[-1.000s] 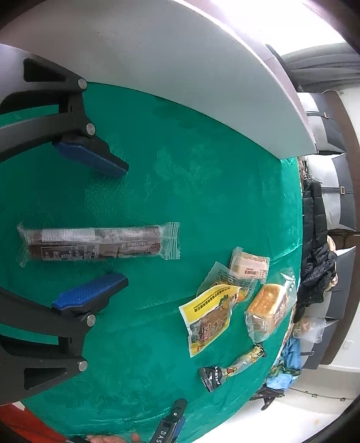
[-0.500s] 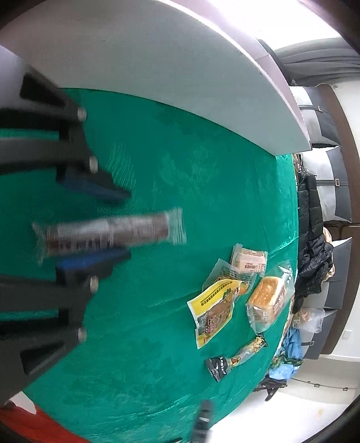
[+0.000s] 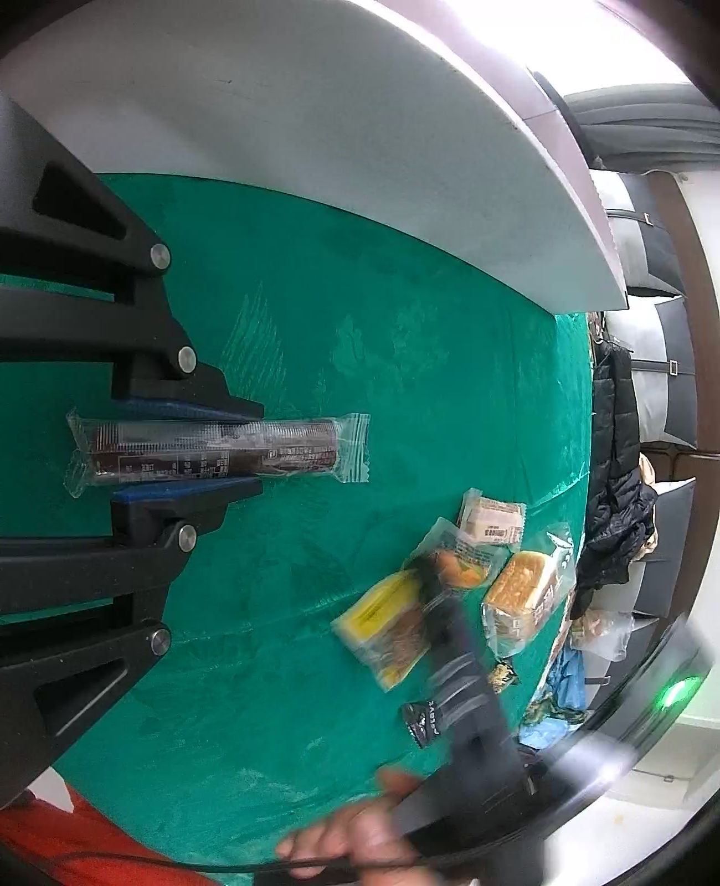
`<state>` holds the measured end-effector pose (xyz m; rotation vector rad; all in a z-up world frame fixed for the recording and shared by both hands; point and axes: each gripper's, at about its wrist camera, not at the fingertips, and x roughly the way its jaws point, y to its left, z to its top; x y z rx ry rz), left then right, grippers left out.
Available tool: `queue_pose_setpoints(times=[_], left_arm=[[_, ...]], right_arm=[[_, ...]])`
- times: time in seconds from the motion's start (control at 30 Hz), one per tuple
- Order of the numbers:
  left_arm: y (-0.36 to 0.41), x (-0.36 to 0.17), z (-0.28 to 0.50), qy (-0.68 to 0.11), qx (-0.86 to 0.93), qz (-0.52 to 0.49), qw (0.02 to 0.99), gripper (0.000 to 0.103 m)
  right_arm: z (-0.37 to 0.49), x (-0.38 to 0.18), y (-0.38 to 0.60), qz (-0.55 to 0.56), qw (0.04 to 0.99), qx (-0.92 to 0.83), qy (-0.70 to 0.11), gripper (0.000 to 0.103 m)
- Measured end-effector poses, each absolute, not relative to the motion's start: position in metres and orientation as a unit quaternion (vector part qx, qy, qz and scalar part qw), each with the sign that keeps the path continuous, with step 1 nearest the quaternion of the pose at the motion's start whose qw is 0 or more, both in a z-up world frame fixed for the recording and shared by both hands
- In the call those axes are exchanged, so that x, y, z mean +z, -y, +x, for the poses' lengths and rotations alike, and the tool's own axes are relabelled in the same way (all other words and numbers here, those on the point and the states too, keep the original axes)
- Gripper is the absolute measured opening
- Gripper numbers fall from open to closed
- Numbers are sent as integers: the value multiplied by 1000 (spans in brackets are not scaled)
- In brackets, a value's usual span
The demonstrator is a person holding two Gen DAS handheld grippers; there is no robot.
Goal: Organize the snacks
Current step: 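Grasp the yellow packet with the right tool while the left tool holds the brown bar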
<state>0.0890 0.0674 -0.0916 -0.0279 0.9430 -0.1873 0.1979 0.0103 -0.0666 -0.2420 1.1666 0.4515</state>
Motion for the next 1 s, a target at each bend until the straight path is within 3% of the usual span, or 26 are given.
queue_pose_setpoints(times=[0.13, 0.17, 0.2, 0.27, 0.47, 0.77, 1.0], left_arm=[[-72, -92, 94, -456, -95, -29, 885, 19], [-74, -91, 96, -456, -95, -37, 884, 19], [-75, -92, 97, -457, -95, -44, 883, 19], [-79, -92, 100, -458, -95, -65, 882, 19], [-78, -92, 96, -457, -98, -65, 882, 19], [-83, -93, 96, -455, -103, -79, 881, 19], [-85, -94, 94, -454, -109, -84, 880, 19]], right_arm=[[159, -60, 8, -195, 750, 268, -573, 39], [152, -53, 20, -191, 754, 262, -572, 47], [144, -42, 37, -174, 768, 243, -566, 63], [137, -25, 72, -99, 797, 188, -565, 73], [133, -69, 132, 242, 717, 91, -647, 73], [158, -89, 117, 407, 702, -12, -585, 77], [196, -77, 70, 279, 769, -113, -564, 79]])
